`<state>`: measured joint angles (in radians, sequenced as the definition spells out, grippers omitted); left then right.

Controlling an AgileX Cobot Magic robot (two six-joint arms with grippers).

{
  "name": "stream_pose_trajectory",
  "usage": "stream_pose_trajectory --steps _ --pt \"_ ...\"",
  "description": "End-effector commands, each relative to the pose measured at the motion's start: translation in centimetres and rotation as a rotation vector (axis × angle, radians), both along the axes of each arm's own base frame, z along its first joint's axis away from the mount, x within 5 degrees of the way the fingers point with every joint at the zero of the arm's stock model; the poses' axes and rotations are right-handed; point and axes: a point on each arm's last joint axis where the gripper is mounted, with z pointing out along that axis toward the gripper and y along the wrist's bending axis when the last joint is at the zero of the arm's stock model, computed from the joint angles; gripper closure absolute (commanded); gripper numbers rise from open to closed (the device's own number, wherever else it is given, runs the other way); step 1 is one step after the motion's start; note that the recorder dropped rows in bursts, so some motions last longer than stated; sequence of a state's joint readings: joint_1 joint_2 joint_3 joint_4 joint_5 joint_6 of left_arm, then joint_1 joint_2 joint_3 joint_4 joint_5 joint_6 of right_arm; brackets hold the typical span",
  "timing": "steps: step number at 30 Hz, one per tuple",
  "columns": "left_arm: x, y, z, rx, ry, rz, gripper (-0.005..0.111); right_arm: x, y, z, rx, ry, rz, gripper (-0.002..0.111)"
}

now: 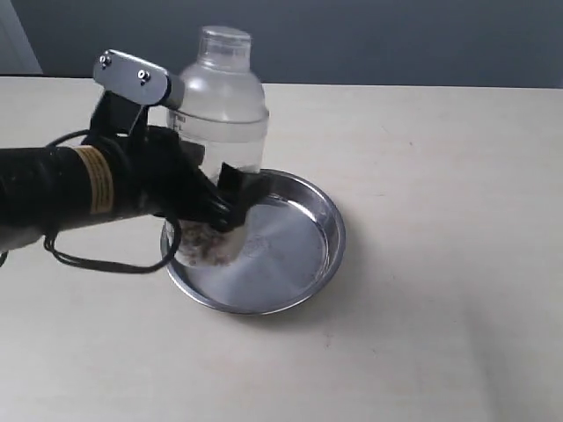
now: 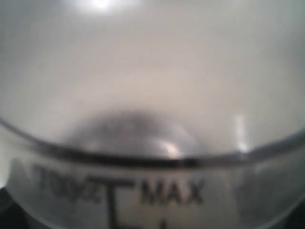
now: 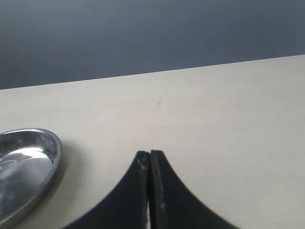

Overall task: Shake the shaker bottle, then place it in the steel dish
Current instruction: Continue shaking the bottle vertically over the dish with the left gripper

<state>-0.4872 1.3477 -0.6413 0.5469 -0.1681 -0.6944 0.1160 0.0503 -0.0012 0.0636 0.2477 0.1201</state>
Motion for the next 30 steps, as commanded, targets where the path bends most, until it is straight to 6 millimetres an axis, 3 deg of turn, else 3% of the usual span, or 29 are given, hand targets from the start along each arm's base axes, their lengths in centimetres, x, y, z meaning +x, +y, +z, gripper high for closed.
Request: stream_pose_trajectory --steps 1,2,3,4,5,6,7,8,9,11,13,14,15,17,18,20,21,22,24,25,26,27,30 --pt "0.3 -0.4 0.9 -0.128 -0.041 -0.023 0.106 0.1 0.0 0.1 -0.008 -0.01 0.003 0.109" --pt "-1.1 -1.9 1.0 0.011 -0.102 -0.179 0.106 0.1 0.0 0.1 -0.008 -0.01 0.003 0.109" --pt "-1.0 -1.5 0.4 0.156 -0.054 -0.135 0.106 0.1 0.0 0.1 -0.008 -0.012 0.003 0.109" --pt "0.2 0.1 -0.3 0.195 0.015 -0.021 0.106 0.1 0.0 0.1 -0.003 -0.011 0.003 0.109" --pt "2.0 2.2 -1.0 0.014 0.119 0.176 0.106 0.1 0.0 0.1 0.0 -0.011 0.003 0.109" --pt "2.3 2.2 -0.9 -0.131 0.124 0.213 0.106 0.1 0.0 0.1 0.0 -0.011 0.003 0.109" --pt "0.6 -0.4 -0.1 -0.091 0.001 -0.021 0.106 0.1 0.0 0.1 0.0 -0.012 0.003 0.109" --pt "-0.4 -1.6 0.3 -0.012 -0.069 -0.161 0.106 0.1 0.0 0.1 0.0 -0.013 0.003 0.109" --pt "-0.5 -1.8 0.5 0.015 -0.067 -0.156 0.106 0.1 0.0 0.1 0.0 -0.013 0.003 0.109" --pt "1.5 0.6 0.0 -0.021 0.037 0.073 0.106 0.1 0.0 0.1 0.0 -0.013 0.003 0.109" --pt "3.6 3.5 -0.5 -0.192 0.088 0.292 0.106 0.1 0.0 0.1 0.0 -0.013 0.003 0.109" --pt "3.8 3.7 -0.5 -0.307 0.11 0.351 0.106 0.1 0.0 0.1 0.0 -0.013 0.003 0.109" --pt "3.3 2.5 -0.1 -0.292 0.068 0.25 0.106 0.1 0.0 0.1 0.0 -0.013 0.003 0.109" --pt "-0.5 -3.1 0.6 0.005 -0.097 -0.261 0.106 0.1 0.0 0.1 0.0 -0.013 0.003 0.109" --pt "-0.4 -3.1 0.4 0.07 -0.08 -0.231 0.106 0.1 0.0 0.1 0.0 -0.013 0.003 0.109" --pt "1.7 -0.7 -1.1 0.13 0.067 0.01 0.106 0.1 0.0 0.1 0.0 -0.011 0.003 0.109" --pt "2.7 0.5 -1.6 0.063 0.122 0.11 0.106 0.1 0.0 0.1 0.0 -0.011 0.003 0.109" --pt "3.6 1.5 -2.0 -0.118 0.184 0.239 0.106 0.1 0.0 0.1 0.0 -0.011 0.003 0.109" --pt "2.4 -0.4 -1.6 -0.163 0.106 0.096 0.106 0.0 0.0 0.0 -0.001 -0.007 0.003 0.109" --pt "0.8 -2.6 -1.0 -0.065 0.003 -0.129 0.106 0.0 0.0 0.0 -0.001 -0.005 0.003 0.109" --pt "-0.1 -3.6 -0.8 0.006 -0.037 -0.23 0.106 0.0 0.0 0.0 -0.001 -0.007 0.003 0.109" --pt "-0.4 -3.9 -0.8 0.039 -0.032 -0.233 0.106 0.1 0.0 0.1 0.0 -0.011 0.003 0.109" --pt "2.6 -0.3 -1.9 -0.031 0.109 0.088 0.106 0.1 0.0 0.1 0.0 -0.011 0.003 0.109"
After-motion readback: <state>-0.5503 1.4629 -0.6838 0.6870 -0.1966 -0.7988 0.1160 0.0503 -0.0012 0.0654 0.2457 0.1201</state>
